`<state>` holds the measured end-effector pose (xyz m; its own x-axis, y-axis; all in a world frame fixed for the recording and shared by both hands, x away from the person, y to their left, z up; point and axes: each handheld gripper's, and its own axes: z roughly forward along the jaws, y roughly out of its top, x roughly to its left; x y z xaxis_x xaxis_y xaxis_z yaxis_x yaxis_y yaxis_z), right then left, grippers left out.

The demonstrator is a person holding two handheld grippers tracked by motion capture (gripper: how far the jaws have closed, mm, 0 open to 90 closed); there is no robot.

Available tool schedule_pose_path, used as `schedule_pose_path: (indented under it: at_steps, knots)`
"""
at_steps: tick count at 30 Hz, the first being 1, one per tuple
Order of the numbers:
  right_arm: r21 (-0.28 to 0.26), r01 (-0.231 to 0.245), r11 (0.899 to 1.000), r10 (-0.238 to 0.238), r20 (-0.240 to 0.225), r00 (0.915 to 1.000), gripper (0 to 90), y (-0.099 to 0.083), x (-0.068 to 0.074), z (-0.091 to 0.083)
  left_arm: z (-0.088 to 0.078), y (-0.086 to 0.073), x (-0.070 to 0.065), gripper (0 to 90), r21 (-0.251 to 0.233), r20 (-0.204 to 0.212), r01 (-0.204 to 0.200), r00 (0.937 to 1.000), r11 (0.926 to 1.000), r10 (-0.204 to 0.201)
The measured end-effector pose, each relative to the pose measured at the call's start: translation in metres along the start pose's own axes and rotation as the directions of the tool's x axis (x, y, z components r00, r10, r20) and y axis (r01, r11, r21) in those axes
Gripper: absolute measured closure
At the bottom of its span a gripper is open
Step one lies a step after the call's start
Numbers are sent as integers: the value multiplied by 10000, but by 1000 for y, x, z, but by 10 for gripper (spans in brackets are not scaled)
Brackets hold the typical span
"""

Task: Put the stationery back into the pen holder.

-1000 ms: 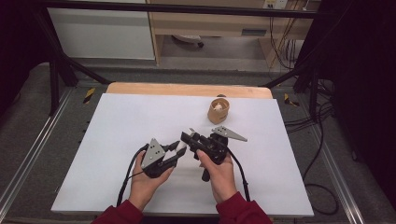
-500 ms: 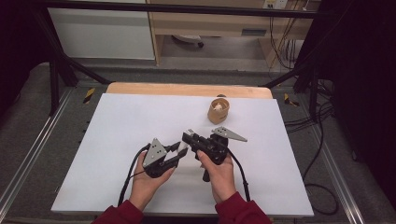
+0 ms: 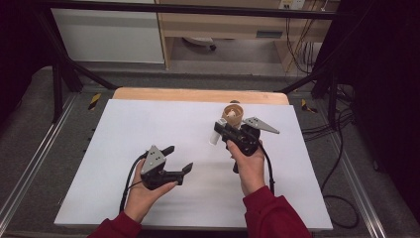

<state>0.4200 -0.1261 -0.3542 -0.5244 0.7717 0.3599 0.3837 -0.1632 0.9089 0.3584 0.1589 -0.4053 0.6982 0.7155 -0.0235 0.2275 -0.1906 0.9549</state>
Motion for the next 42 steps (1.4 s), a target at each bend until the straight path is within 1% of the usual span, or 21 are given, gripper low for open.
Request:
schedule_pose_path:
  at_steps: [3, 5, 7, 12, 15, 17, 18, 19, 21, 23, 25, 27, 29, 30, 31, 32, 34, 35, 37, 39, 42]
  knots:
    - [-44, 118, 9999, -116, 266, 9996, 707, 9, -8, 3, -7, -2, 8, 97, 158, -387, 160, 9991, 9997, -153]
    - [-4, 200, 9998, -200, 437, 9988, 707, 13, -12, 5, -12, -4, 13, 83, 130, -485, 304, 9984, 9995, -298]
    - [-3, 258, 9997, -257, 503, 9984, 707, 17, -15, 6, -15, -5, 16, 76, 117, -611, 377, 9974, 9992, -369]
    - [-107, 706, 9974, -697, 678, 9953, 707, 29, -18, 10, -28, -6, 23, 74, 14, -783, 532, 9955, 9986, -530]
    - [-196, 972, 9951, -953, 822, 9921, 707, 37, -20, 13, -39, -10, 28, 73, -13, -912, 585, 9941, 9983, -583]
    - [-282, 1163, 9928, -1134, 884, 9896, 707, 42, -23, 15, -45, -12, 30, 64, -55, -1035, 831, 9911, 9965, -832]
    - [-289, 1316, 9909, -1282, 977, 9869, 707, 44, -24, 16, -46, -13, 31, 65, -94, -1067, 887, 9903, 9960, -892]
    - [-308, 1461, 9888, -1421, 1063, 9841, 707, 46, -25, 18, -48, -14, 32, 64, -83, -1079, 839, 9906, 9964, -843]
    - [-446, 1550, 9869, -1491, 1148, 9821, 707, 50, -28, 20, -53, -15, 34, 60, -65, -1113, 815, 9904, 9966, -818]
    - [-606, 1560, 9859, -1475, 1254, 9811, 707, 53, -31, 20, -57, -16, 36, 59, -131, -1164, 892, 9891, 9959, -901]
    - [-789, 1673, 9827, -1553, 1398, 9779, 707, 57, -34, 21, -63, -18, 40, 59, -140, -1225, 929, 9880, 9956, -939]
    - [-964, 1843, 9781, -1686, 1513, 9740, 707, 61, -37, 21, -66, -20, 43, 59, -172, -1313, 1026, 9859, 9946, -1040]
    - [-1089, 2080, 9720, -1880, 1698, 9674, 707, 65, -39, 22, -67, -20, 46, 58, -223, -1513, 1155, 9815, 9931, -1175]
    - [-1106, 2131, 9707, -1920, 1753, 9656, 708, 66, -41, 23, -67, -20, 48, 60, -235, -1553, 1246, 9797, 9919, -1268]
    - [-1125, 2216, 9686, -1988, 1842, 9626, 707, 67, -43, 24, -68, -21, 49, 63, -255, -1625, 1256, 9784, 9918, -1280]
    - [-1114, 2362, 9653, -2119, 1947, 9577, 708, 68, -45, 26, -68, -21, 49, 64, -234, -1640, 1252, 9782, 9919, -1274]
    - [-1054, 2562, 9609, -2307, 2072, 9507, 708, 68, -49, 30, -68, -22, 51, 64, -195, -1647, 1223, 9785, 9923, -1238]
    - [-989, 2695, 9579, -2434, 2185, 9450, 708, 68, -51, 33, -67, -22, 51, 64, -201, -1687, 1259, 9774, 9918, -1274]
    - [-914, 2816, 9552, -2541, 2354, 9381, 708, 67, -56, 37, -67, -22, 52, 66, -203, -1672, 1267, 9775, 9917, -1283]
    - [-879, 2781, 9565, -2500, 2436, 9371, 708, 65, -62, 41, -66, -22, 52, 65, -156, -1653, 1239, 9783, 9922, -1247]
    - [-861, 2812, 9558, -2518, 2546, 9337, 708, 62, -70, 47, -64, -23, 52, 66, -104, -1630, 1245, 9787, 9922, -1245]
